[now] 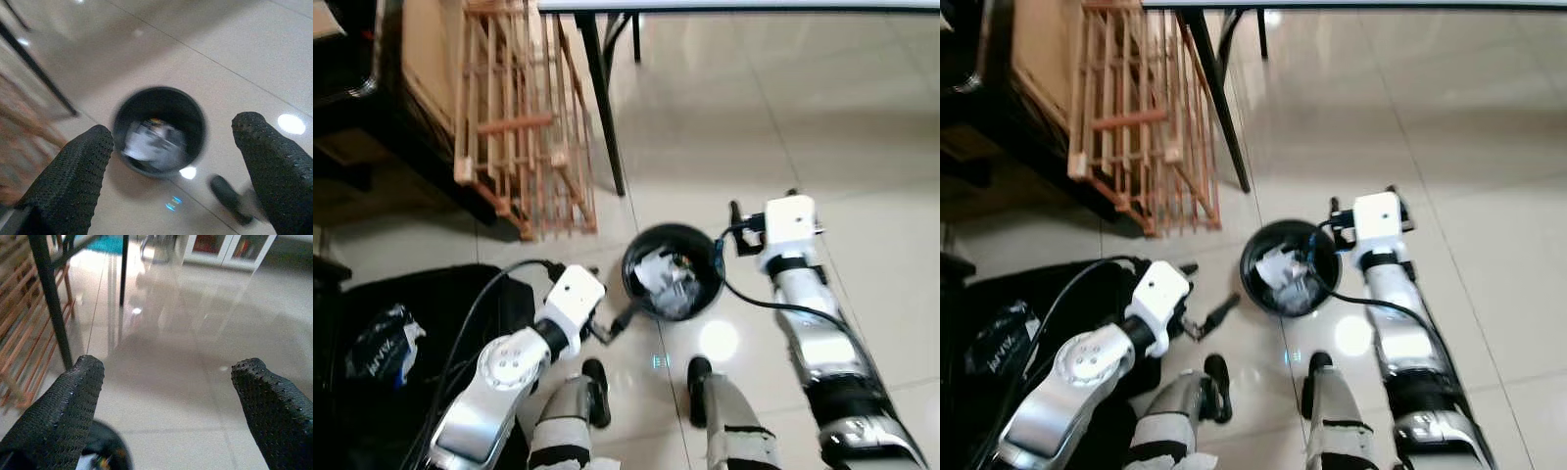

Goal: Picking trash to rubbish bin

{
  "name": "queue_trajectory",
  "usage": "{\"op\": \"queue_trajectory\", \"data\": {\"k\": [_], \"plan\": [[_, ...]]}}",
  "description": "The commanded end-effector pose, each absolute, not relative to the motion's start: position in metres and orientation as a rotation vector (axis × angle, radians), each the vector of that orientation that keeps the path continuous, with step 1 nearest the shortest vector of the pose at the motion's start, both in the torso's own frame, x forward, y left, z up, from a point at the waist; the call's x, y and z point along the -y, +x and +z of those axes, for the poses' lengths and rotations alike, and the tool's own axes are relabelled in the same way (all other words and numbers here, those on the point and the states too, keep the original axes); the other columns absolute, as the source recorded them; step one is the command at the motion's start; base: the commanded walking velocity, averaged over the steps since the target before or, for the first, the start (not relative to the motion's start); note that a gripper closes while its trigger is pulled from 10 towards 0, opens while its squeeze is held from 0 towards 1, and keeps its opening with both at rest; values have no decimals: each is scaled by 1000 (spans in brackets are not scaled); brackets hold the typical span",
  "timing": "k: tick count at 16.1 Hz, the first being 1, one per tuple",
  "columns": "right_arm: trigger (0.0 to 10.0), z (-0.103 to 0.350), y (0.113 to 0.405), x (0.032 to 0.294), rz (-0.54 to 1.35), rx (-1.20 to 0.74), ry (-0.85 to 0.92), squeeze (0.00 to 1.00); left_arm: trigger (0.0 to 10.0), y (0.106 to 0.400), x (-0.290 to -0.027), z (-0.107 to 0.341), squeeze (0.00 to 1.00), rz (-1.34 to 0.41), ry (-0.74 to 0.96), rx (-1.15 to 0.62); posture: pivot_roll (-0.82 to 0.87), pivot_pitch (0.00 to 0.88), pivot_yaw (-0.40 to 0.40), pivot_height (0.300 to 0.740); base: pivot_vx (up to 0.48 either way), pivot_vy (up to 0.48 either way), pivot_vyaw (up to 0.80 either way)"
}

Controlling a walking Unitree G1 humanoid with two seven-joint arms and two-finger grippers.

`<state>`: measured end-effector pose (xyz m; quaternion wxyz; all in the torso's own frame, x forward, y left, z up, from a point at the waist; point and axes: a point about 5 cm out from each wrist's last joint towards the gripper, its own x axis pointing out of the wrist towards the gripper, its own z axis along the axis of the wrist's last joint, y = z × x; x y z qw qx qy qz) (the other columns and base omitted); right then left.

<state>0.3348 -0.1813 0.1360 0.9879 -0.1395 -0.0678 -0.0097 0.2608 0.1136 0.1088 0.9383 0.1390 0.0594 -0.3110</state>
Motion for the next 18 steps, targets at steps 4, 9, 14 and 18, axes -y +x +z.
{"op": "queue_trajectory", "data": {"k": [4, 9, 14, 18], "plan": [[10000, 146, 322, 175, 15, 152, -316, 1000, 10000, 281, -127, 103, 0, -482, 339, -93, -6, 171, 97, 740, 0, 0, 0], [10000, 162, 309, 166, -67, 200, -287, 973, 10000, 303, -123, 120, 0, -346, 255, 29, -20, 110, 74, 740, 0, 0, 0], [10000, 164, 295, 178, -216, 170, -229, 890, 10000, 315, -128, 135, 0, -215, 199, 121, -31, 86, 57, 740, 0, 0, 0], [10000, 170, 287, 180, -250, 178, -233, 847, 10000, 317, -122, 132, 0, -236, 171, 117, -65, 78, 61, 740, 0, 0, 0]]}}
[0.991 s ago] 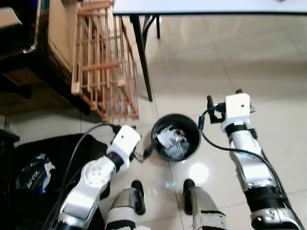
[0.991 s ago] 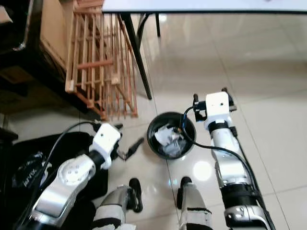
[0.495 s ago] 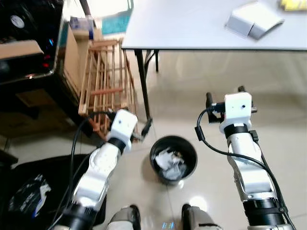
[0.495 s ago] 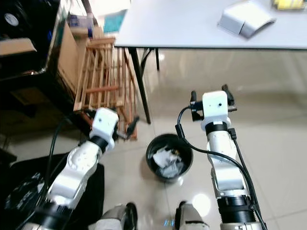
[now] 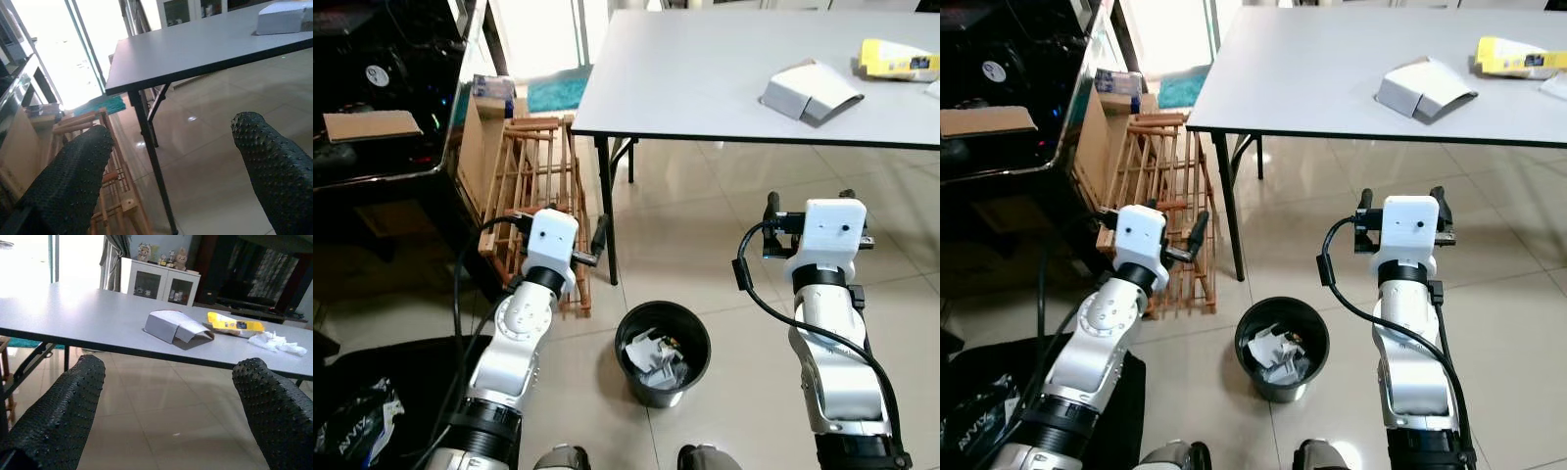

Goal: Picking trash to rubbish bin

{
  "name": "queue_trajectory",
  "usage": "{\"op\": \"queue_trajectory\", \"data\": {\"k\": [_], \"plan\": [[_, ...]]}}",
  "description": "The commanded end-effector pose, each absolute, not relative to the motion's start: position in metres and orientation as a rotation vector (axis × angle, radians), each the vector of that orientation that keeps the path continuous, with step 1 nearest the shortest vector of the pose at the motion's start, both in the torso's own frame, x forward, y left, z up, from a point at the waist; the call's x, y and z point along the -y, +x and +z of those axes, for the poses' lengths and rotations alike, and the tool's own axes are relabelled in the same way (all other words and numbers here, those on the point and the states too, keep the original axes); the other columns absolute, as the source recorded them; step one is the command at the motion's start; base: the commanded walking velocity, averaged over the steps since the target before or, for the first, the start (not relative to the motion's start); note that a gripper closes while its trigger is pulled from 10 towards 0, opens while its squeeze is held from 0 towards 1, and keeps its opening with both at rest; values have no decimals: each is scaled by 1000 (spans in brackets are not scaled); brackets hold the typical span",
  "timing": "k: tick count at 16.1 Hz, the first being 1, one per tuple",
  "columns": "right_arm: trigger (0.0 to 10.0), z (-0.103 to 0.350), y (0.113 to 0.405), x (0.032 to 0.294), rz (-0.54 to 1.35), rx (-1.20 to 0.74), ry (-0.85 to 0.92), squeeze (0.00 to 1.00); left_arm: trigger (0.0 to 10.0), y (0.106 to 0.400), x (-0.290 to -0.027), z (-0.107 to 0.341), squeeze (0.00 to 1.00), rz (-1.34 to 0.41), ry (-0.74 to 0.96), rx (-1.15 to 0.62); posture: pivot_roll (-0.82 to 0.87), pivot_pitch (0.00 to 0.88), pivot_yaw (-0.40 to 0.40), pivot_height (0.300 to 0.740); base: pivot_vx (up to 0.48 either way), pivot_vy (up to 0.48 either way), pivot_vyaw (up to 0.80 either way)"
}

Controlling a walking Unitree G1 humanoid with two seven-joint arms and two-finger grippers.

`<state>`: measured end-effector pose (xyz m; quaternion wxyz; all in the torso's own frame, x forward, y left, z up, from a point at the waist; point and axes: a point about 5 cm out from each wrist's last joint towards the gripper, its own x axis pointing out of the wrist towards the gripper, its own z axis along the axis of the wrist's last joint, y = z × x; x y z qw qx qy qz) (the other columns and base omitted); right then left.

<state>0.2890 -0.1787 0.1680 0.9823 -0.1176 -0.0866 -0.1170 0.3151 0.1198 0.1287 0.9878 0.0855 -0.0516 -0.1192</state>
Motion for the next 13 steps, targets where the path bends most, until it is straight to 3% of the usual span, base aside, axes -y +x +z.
{"op": "queue_trajectory", "data": {"k": [1, 3, 6, 13], "plan": [[10000, 176, 286, 175, -227, 198, -257, 816, 10000, 318, -112, 133, 0, -272, 154, 122, -83, 77, 63, 740, 0, 0, 0], [10000, 179, 286, 174, -221, 202, -260, 792, 10000, 320, -105, 135, 0, -299, 131, 130, -91, 78, 63, 740, 0, 0, 0], [10000, 182, 286, 174, -229, 195, -251, 761, 10000, 321, -101, 138, 0, -320, 107, 145, -102, 80, 59, 740, 0, -319, 0], [10000, 180, 288, 166, -201, 176, -239, 714, 10000, 322, -95, 137, 0, -362, 96, 144, -111, 78, 75, 740, 0, -480, 0]]}}
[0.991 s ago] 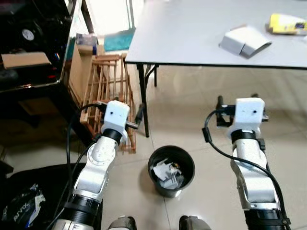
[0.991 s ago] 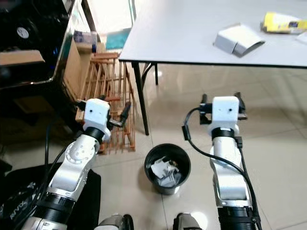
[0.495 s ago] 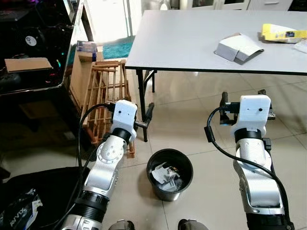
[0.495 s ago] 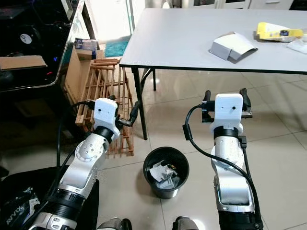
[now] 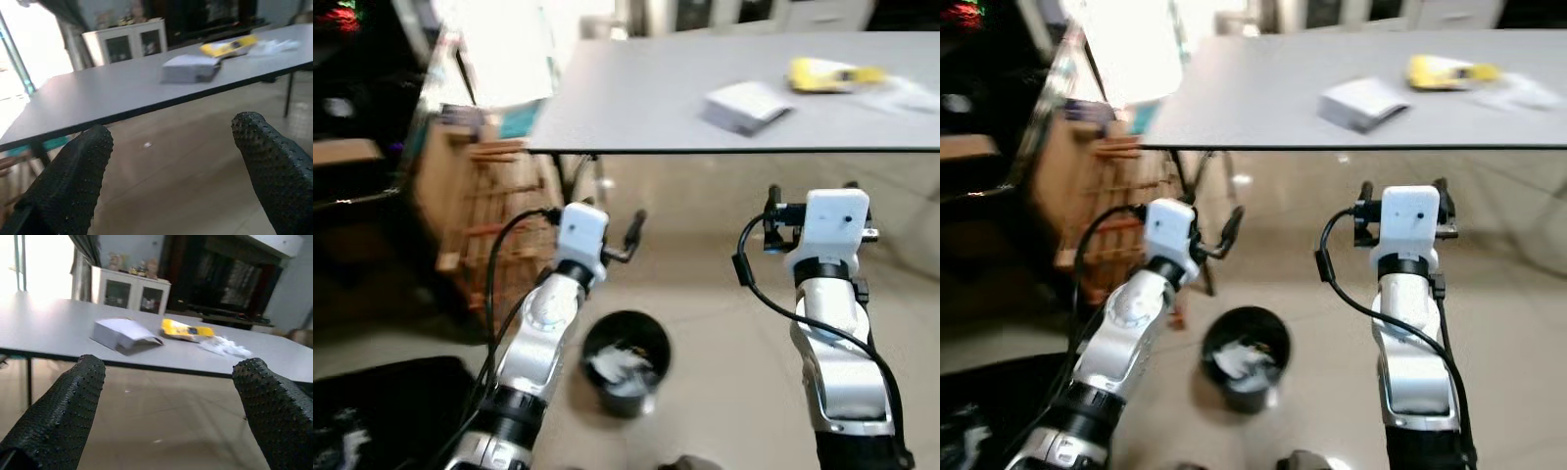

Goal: Picking trash to rubbish bin

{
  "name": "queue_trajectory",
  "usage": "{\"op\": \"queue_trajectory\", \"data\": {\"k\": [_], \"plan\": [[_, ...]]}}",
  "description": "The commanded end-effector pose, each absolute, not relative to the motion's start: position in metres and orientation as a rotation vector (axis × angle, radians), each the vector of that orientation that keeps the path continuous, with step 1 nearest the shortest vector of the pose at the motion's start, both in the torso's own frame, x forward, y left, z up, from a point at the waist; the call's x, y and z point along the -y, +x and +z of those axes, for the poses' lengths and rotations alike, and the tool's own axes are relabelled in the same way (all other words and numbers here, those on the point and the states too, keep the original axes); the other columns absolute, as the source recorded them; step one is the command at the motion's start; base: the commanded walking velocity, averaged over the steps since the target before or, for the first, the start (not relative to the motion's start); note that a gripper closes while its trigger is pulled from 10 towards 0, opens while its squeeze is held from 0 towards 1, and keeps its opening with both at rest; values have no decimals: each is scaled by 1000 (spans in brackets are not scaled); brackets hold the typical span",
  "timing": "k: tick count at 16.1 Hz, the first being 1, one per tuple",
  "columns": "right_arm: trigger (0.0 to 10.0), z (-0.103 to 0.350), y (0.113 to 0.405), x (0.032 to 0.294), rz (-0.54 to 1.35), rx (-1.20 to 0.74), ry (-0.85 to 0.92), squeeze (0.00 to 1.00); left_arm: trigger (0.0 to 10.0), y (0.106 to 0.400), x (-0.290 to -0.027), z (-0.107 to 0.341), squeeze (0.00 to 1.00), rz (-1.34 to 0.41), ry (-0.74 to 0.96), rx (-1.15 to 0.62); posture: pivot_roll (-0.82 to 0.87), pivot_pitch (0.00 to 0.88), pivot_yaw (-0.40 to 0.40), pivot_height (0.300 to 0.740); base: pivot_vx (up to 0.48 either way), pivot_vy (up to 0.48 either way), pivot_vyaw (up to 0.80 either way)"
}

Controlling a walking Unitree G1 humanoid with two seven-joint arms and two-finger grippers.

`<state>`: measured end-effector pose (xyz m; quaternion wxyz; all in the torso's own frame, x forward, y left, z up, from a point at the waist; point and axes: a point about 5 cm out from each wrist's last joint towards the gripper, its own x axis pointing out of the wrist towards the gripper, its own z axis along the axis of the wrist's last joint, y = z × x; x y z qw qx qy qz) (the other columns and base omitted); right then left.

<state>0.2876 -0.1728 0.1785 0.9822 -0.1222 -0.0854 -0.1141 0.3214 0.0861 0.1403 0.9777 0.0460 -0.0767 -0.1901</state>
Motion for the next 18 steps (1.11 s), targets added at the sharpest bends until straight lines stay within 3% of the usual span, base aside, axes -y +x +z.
{"op": "queue_trajectory", "data": {"k": [1, 10, 18], "plan": [[10000, 177, 287, 168, -207, 162, -233, 714, 10000, 322, -94, 137, 0, -365, 93, 143, -113, 78, 76, 740, 0, -480, 0], [10000, 178, 288, 160, -165, 164, -229, 635, 10000, 324, -90, 135, 0, -402, 102, 135, -115, 76, 86, 740, 0, -480, 0], [10000, 178, 292, 149, -93, 169, -224, 357, 10000, 328, -86, 137, 0, -408, 110, 146, -103, 68, 78, 740, 0, -475, 0]]}}
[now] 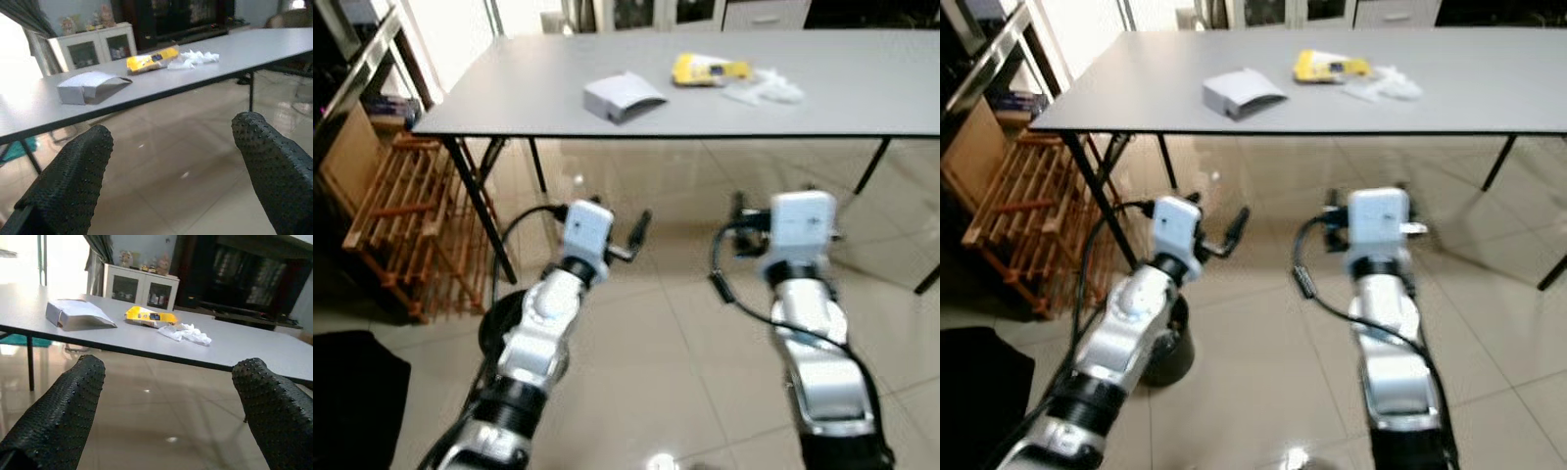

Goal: Picking trash to rubbish bin

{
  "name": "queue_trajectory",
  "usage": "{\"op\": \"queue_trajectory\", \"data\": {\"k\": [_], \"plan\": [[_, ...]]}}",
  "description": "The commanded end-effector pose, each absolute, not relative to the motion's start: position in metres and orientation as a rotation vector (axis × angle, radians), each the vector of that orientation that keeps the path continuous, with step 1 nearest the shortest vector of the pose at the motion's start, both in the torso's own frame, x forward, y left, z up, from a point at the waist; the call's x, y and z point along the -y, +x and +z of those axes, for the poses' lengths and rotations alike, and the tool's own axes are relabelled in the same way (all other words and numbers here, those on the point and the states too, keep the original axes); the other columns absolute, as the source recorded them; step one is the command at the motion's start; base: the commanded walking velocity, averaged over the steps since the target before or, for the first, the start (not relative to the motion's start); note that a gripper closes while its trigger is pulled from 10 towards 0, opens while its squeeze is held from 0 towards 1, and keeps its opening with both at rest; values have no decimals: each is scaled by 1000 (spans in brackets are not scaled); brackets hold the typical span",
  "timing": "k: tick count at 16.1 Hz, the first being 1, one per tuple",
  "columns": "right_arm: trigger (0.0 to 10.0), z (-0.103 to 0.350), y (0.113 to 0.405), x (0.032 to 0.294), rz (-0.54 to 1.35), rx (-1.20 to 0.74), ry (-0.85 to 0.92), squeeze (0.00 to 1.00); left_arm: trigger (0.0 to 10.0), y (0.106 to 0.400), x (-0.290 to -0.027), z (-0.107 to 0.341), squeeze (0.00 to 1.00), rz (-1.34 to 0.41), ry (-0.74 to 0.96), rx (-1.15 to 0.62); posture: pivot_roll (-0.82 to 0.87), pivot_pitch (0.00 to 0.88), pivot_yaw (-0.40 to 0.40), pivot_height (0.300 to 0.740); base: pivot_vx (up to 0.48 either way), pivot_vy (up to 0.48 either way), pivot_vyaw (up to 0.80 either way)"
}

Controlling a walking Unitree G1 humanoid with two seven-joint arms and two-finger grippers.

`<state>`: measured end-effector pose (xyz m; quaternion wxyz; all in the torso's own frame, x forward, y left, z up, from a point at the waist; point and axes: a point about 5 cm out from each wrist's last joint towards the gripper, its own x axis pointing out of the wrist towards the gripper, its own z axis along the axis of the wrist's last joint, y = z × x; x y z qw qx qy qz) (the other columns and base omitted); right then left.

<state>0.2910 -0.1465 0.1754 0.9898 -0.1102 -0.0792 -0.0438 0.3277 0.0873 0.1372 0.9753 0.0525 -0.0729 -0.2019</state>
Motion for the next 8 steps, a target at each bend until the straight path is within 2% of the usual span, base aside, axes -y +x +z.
{"op": "queue_trajectory", "data": {"k": [1, 7, 8], "plan": [[10000, 178, 292, 149, -92, 169, -225, 349, 10000, 328, -86, 137, 0, -408, 111, 145, -103, 68, 78, 740, 0, -472, 0], [10000, 177, 292, 148, -90, 168, -226, 298, 10000, 329, -84, 133, 0, -412, 124, 130, -108, 71, 80, 740, 0, -467, 0], [10000, 177, 292, 149, -91, 166, -226, 290, 10000, 329, -83, 132, 0, -412, 115, 128, -110, 72, 79, 740, 0, 0, 0]]}}
